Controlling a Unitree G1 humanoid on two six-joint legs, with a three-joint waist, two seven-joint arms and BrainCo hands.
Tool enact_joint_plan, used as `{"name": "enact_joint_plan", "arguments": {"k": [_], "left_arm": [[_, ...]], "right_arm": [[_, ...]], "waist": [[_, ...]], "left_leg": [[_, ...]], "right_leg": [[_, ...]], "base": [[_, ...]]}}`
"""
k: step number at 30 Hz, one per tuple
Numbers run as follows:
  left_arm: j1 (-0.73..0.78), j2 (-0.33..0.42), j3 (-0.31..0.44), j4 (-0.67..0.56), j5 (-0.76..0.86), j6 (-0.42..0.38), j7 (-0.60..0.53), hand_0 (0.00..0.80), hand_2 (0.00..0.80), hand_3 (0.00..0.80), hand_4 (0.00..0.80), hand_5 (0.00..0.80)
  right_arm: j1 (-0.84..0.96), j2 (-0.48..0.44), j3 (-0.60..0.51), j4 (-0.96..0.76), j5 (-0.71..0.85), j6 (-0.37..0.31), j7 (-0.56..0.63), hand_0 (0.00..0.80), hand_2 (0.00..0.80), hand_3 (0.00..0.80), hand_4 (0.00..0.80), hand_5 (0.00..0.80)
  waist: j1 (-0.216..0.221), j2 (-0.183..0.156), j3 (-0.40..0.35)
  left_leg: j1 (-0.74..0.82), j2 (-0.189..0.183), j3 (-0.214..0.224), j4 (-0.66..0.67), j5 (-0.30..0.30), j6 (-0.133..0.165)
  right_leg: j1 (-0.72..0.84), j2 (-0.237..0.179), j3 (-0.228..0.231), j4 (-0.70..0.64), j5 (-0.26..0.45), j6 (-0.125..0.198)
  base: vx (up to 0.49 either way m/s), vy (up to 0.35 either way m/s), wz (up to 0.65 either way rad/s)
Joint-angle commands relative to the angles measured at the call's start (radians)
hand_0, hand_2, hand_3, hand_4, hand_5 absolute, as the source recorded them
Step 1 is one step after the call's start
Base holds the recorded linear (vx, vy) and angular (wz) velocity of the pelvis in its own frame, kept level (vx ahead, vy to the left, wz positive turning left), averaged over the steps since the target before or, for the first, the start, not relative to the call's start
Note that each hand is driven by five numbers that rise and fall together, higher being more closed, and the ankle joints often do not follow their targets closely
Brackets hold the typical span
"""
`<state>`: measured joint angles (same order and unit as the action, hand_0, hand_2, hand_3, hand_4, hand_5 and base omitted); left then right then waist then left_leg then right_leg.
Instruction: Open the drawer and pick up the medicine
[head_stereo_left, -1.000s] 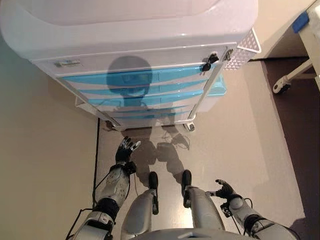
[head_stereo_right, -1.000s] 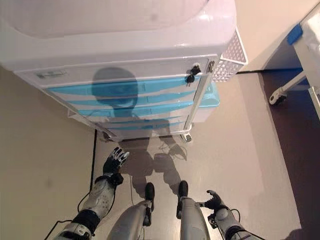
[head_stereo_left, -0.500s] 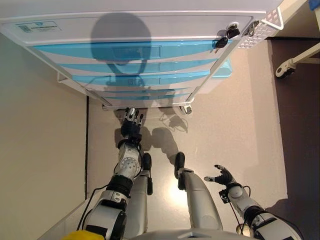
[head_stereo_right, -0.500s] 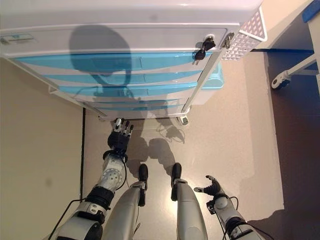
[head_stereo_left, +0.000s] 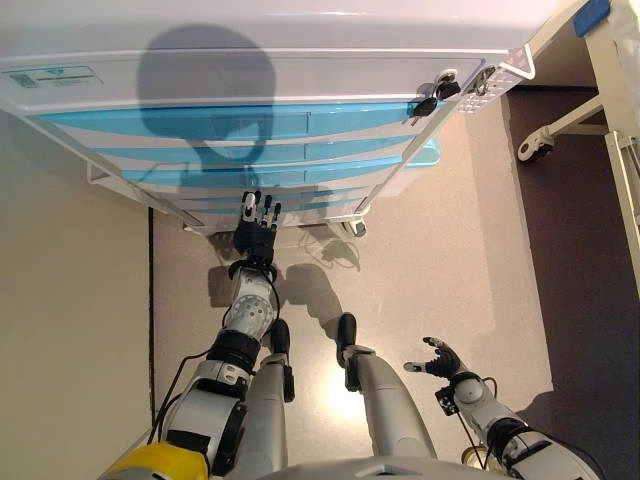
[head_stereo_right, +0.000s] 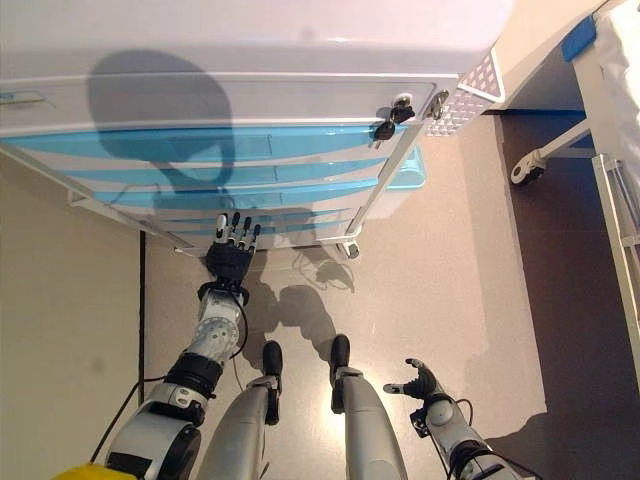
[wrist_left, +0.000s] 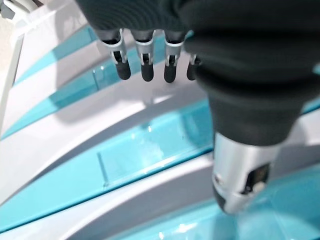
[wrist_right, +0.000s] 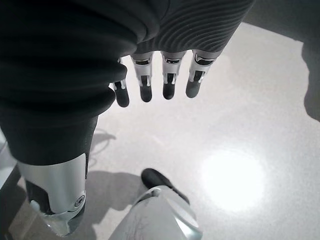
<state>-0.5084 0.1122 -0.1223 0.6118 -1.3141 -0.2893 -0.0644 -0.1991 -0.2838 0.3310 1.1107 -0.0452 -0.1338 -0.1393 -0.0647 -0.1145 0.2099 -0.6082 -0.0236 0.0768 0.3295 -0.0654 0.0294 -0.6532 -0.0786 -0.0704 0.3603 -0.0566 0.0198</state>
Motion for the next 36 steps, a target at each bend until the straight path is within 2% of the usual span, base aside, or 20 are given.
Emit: {"name": "enact_joint_plan", "arguments": {"k": [1,2,12,32,33,34,35,36], "left_arm": [[-0.032,0.011,-0.026,-0.12,0.014,0.002,-0.088,0.0,0.0,0.0,0.0,0.0],[-0.02,0.023,-0.05,-0.187,0.019,0.003,-0.123,0.0,0.0,0.0,0.0,0.0],[-0.009,0.059,-0.1,-0.308,0.029,0.001,-0.177,0.0,0.0,0.0,0.0,0.0],[-0.078,0.086,-0.09,-0.402,0.03,-0.05,-0.158,0.0,0.0,0.0,0.0,0.0],[-0.088,0.085,-0.09,-0.4,0.029,-0.052,-0.154,0.0,0.0,0.0,0.0,0.0],[-0.1,0.083,-0.088,-0.396,0.032,-0.058,-0.148,0.0,0.0,0.0,0.0,0.0],[-0.099,0.083,-0.088,-0.395,0.032,-0.058,-0.148,0.0,0.0,0.0,0.0,0.0],[-0.122,0.075,-0.086,-0.387,0.032,-0.064,-0.139,0.0,0.0,0.0,0.0,0.0]], "right_arm": [[0.037,-0.052,0.035,-0.004,0.016,-0.035,0.012,0.0,0.0,0.0,0.0,0.0],[0.04,-0.056,0.035,-0.006,0.012,-0.04,0.026,0.0,0.0,0.0,0.0,0.0],[0.037,-0.06,0.035,0.014,0.006,-0.051,0.047,0.0,0.0,0.0,0.0,0.0],[0.044,-0.058,0.051,0.057,-0.005,-0.053,0.065,0.0,0.0,0.0,0.0,0.0],[0.042,-0.058,0.051,0.056,-0.005,-0.052,0.066,0.0,0.0,0.0,0.0,0.0],[0.041,-0.058,0.053,0.06,-0.006,-0.052,0.066,0.0,0.0,0.0,0.0,0.0],[0.042,-0.058,0.054,0.061,-0.006,-0.052,0.067,0.0,0.0,0.0,0.0,0.0],[0.035,-0.057,0.056,0.06,-0.002,-0.053,0.067,0.0,0.0,0.0,0.0,0.0]], "waist": [[-0.006,0.05,-0.024],[-0.004,0.054,-0.025],[0.01,0.054,-0.012],[0.012,0.045,-0.02],[0.01,0.041,-0.018],[0.01,0.04,-0.018],[0.011,0.043,-0.022],[0.009,0.038,-0.017]], "left_leg": [[-0.015,-0.031,-0.007,0.001,-0.038,0.024],[-0.009,-0.031,-0.009,-0.015,-0.03,0.022],[0.025,-0.038,-0.015,-0.066,-0.003,0.015],[0.079,-0.033,-0.024,-0.107,0.013,0.006],[0.066,-0.035,-0.016,-0.112,0.045,0.01],[0.066,-0.036,-0.017,-0.115,0.047,0.009],[0.08,-0.034,-0.027,-0.114,0.018,0.004],[0.065,-0.034,-0.02,-0.119,0.051,0.007]], "right_leg": [[-0.001,0.011,-0.006,-0.004,0.05,0.045],[0.002,0.011,-0.008,-0.015,0.059,0.047],[0.031,0.008,-0.013,-0.049,0.079,0.05],[0.077,0.008,-0.024,-0.068,0.081,0.051],[0.069,0.003,-0.032,-0.078,0.108,0.044],[0.069,0.004,-0.033,-0.079,0.108,0.044],[0.078,0.008,-0.027,-0.072,0.082,0.051],[0.07,0.003,-0.037,-0.083,0.108,0.043]], "base": [[-0.009,-0.013,-0.05],[-0.008,-0.009,-0.04],[0.0,0.0,0.0],[-0.005,-0.001,0.0],[-0.095,-0.018,0.02],[-0.001,-0.012,0.04],[-0.01,-0.014,0.07],[0.079,-0.019,0.07]]}}
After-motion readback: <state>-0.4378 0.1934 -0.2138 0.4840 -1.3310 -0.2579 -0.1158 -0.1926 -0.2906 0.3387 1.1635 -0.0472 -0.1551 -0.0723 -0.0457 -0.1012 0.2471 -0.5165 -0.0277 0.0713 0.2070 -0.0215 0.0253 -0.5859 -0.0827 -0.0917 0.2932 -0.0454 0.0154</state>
